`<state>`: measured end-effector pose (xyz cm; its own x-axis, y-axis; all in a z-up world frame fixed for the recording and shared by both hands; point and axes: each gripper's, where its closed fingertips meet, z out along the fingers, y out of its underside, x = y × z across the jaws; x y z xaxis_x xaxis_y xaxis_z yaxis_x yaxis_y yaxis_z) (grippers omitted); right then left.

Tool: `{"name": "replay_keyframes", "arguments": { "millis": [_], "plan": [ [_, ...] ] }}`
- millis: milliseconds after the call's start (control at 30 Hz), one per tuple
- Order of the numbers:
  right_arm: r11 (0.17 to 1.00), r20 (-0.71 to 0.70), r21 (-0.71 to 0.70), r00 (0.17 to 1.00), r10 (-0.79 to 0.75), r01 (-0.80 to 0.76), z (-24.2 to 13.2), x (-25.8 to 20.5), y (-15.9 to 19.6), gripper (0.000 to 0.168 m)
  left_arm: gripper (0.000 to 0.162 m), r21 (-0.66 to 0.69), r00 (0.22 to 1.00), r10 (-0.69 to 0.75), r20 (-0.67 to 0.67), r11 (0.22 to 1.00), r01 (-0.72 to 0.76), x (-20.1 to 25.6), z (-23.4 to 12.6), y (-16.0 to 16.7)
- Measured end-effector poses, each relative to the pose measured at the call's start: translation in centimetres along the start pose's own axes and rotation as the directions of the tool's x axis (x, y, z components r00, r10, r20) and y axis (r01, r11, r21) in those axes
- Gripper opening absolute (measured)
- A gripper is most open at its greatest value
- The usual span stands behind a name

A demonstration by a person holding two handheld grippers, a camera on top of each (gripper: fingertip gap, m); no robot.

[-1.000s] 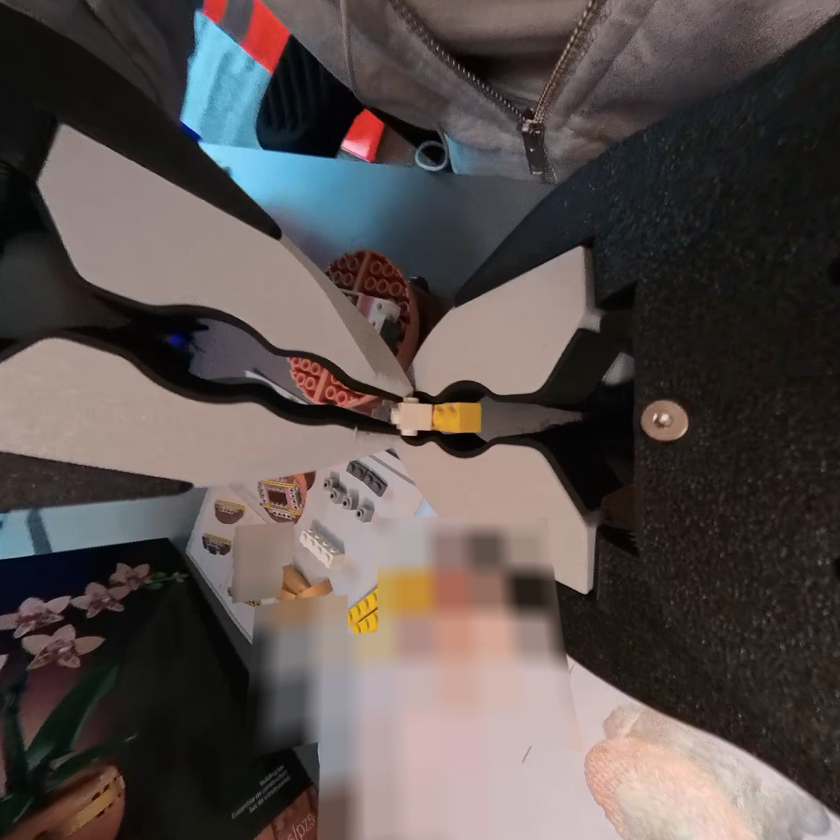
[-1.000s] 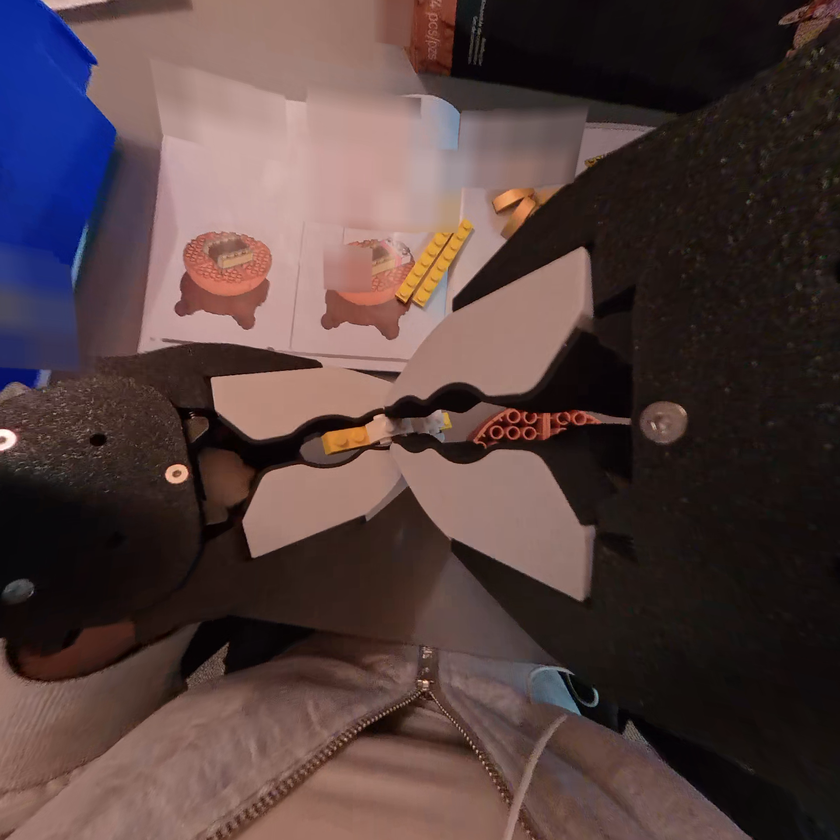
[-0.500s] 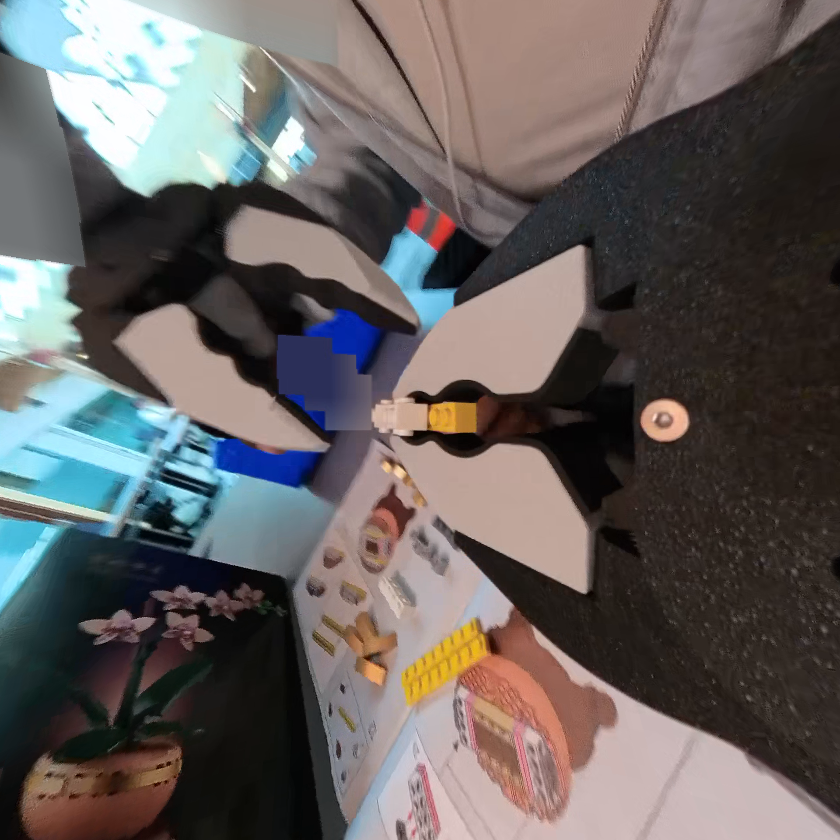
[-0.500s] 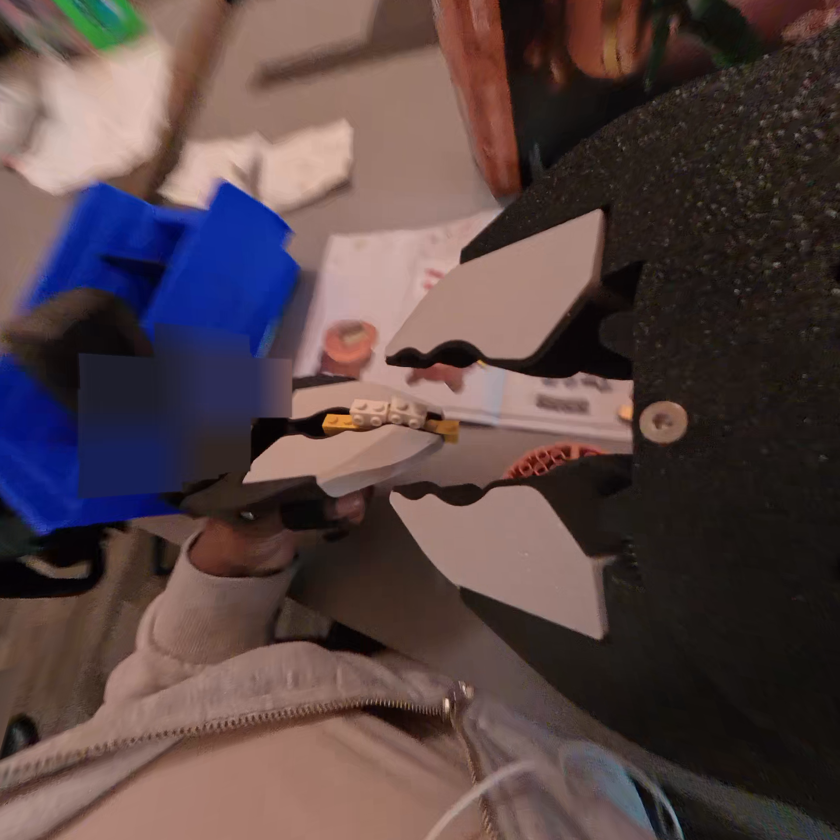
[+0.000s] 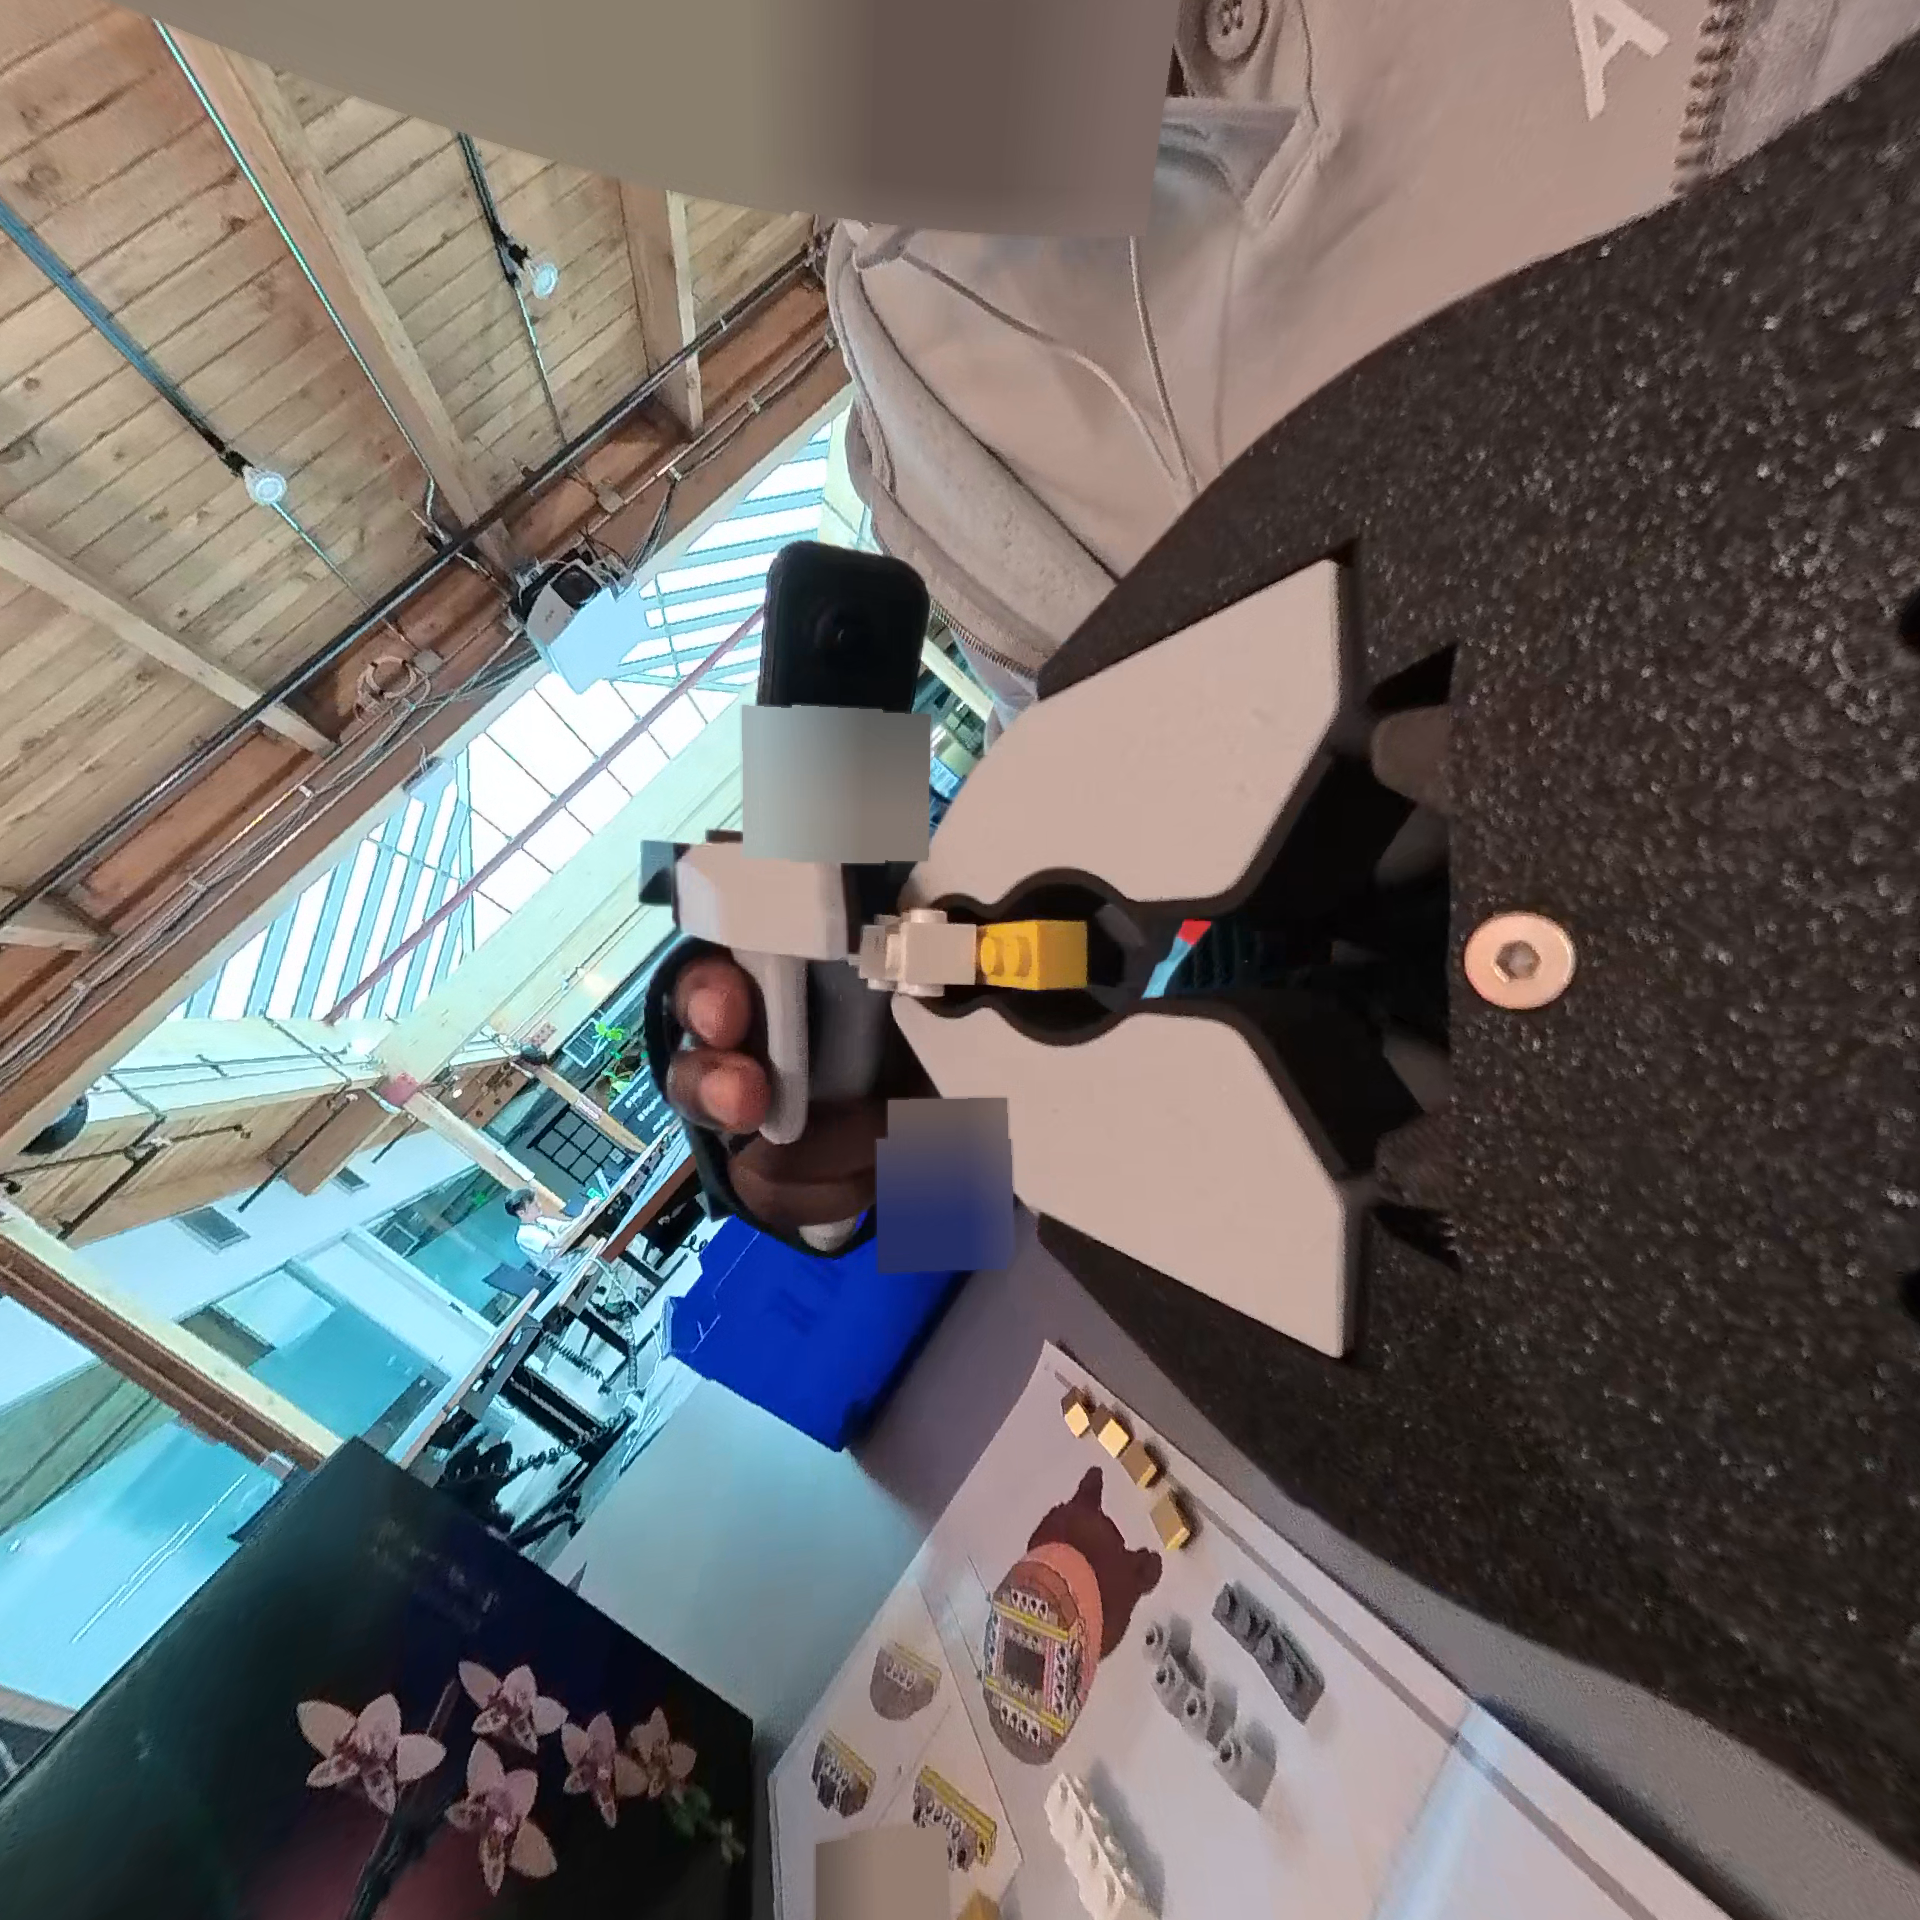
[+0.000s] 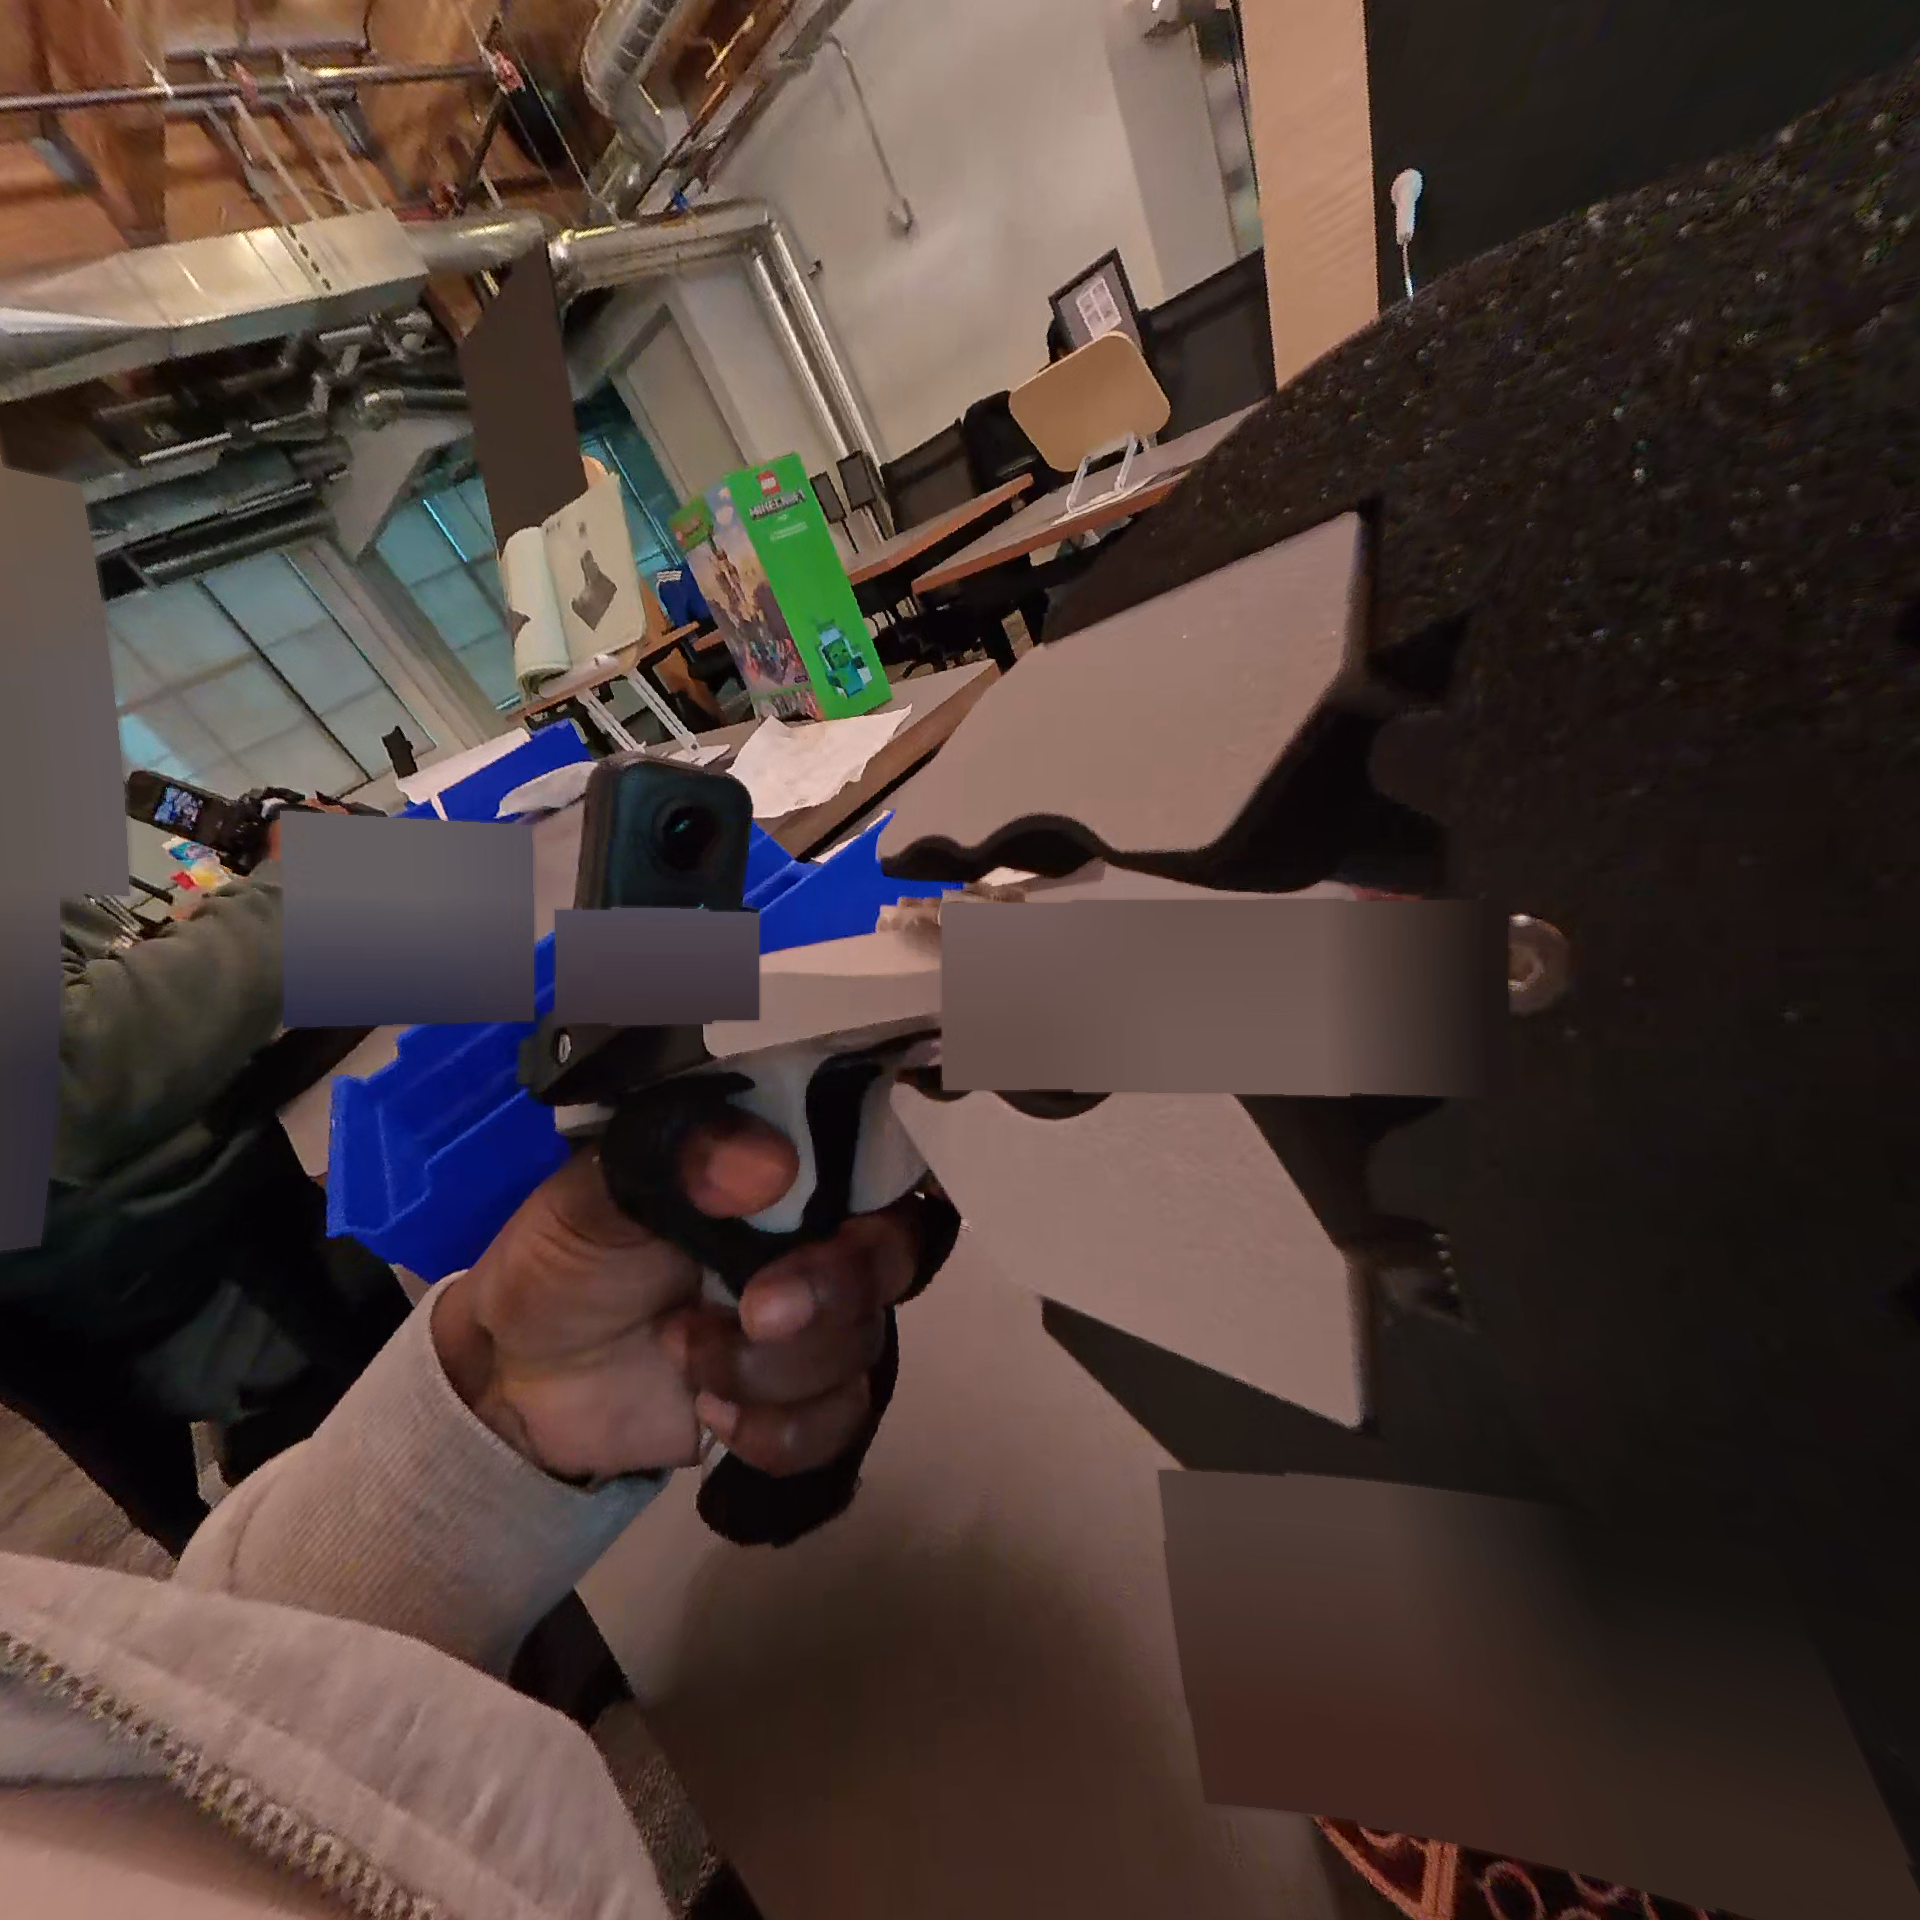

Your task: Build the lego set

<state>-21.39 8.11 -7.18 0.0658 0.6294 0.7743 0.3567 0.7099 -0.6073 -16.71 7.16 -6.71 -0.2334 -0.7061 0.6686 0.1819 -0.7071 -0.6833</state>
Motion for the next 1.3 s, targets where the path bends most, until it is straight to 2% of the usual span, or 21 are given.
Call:
{"name": "replay_keyframes", "arguments": {
  "millis": [33, 333, 400, 600, 700, 767, 833, 900, 933, 1000, 1067, 1133, 1200, 1300],
  "plan": [
    [1.0, -0.005, 0.002, 1.0, 0.008, -0.008, -0.1, 0.2, 0.0, 0.027, 0.007, -0.003, 1.0, -0.005, -0.001, 1.0, 0.005, 0.1, 0.1, 0.1],
    [0.998, 0.054, 0.027, 0.997, 0.046, -0.048, -0.9, -0.6, -0.9, 0.019, 0.007, -0.038, 0.994, -0.111, -0.018, 0.993, 0.11, 1.0, 0.8, 1.0],
    [0.994, 0.079, 0.039, 0.992, 0.098, -0.101, -0.9, -0.7, -1.2, 0.016, 0.011, -0.039, 0.995, -0.103, -0.017, 0.994, 0.102, 1.2, 0.9, 0.9],
    [0.991, 0.08, 0.056, 0.99, 0.118, -0.122, -0.7, -0.7, -1.8, 0.016, 0.012, -0.089, 0.998, -0.058, -0.03, 0.995, 0.055, 1.7, 0.6, 0.9],
    [0.988, 0.078, 0.074, 0.988, 0.131, -0.137, -0.2, -0.8, -2.0, 0.016, 0.023, -0.13, 1.0, -0.031, 0.001, 0.991, 0.031, 1.2, 0.0, 1.1],
    [0.986, 0.073, 0.089, 0.989, 0.131, -0.138, 0.0, -0.7, -2.2, 0.016, 0.035, -0.15, 0.999, -0.046, 0.014, 0.988, 0.047, 0.9, -0.3, 1.1],
    [0.99, 0.074, 0.085, 0.991, 0.109, -0.115, 0.2, -0.8, -2.0, 0.016, 0.034, -0.168, 0.998, -0.058, -0.013, 0.984, 0.055, 1.3, -0.4, 1.1],
    [0.996, 0.059, 0.04, 0.995, 0.077, -0.08, 0.2, -0.7, -1.0, 0.016, 0.056, -0.226, 0.985, -0.108, -0.137, 0.971, 0.075, 3.4, -0.6, 1.5],
    [0.99, 0.066, 0.067, 0.991, 0.118, -0.122, 0.2, -0.7, -1.2, 0.015, 0.069, -0.251, 0.984, -0.106, -0.141, 0.966, 0.068, 3.6, -0.6, 1.7],
    [0.984, 0.065, 0.08, 0.985, 0.157, -0.162, 0.5, -0.5, -1.1, 0.015, 0.062, -0.251, 0.993, -0.055, -0.109, 0.968, 0.026, 3.0, -0.8, 1.8],
    [0.984, 0.049, 0.069, 0.986, 0.162, -0.166, 0.9, -0.2, -0.4, 0.016, 0.062, -0.245, 0.991, -0.066, -0.118, 0.969, 0.035, 2.8, -1.2, 1.7],
    [0.973, 0.046, 0.089, 0.977, 0.21, -0.213, 1.0, 0.2, 0.2, 0.014, 0.06, -0.243, 0.999, -0.031, -0.042, 0.97, 0.02, 1.0, -2.4, 1.7],
    [0.957, 0.05, 0.103, 0.962, 0.268, -0.272, 1.1, 0.6, 0.8, 0.014, 0.051, -0.214, 0.999, -0.007, 0.043, 0.977, 0.016, -1.0, -4.0, 1.2],
    [0.938, 0.045, 0.118, 0.945, 0.323, -0.326, 1.2, 1.1, 1.2, 0.014, 0.037, -0.121, 0.998, -0.007, 0.056, 0.993, 0.013, -1.4, -5.7, -0.2]
  ]
}}
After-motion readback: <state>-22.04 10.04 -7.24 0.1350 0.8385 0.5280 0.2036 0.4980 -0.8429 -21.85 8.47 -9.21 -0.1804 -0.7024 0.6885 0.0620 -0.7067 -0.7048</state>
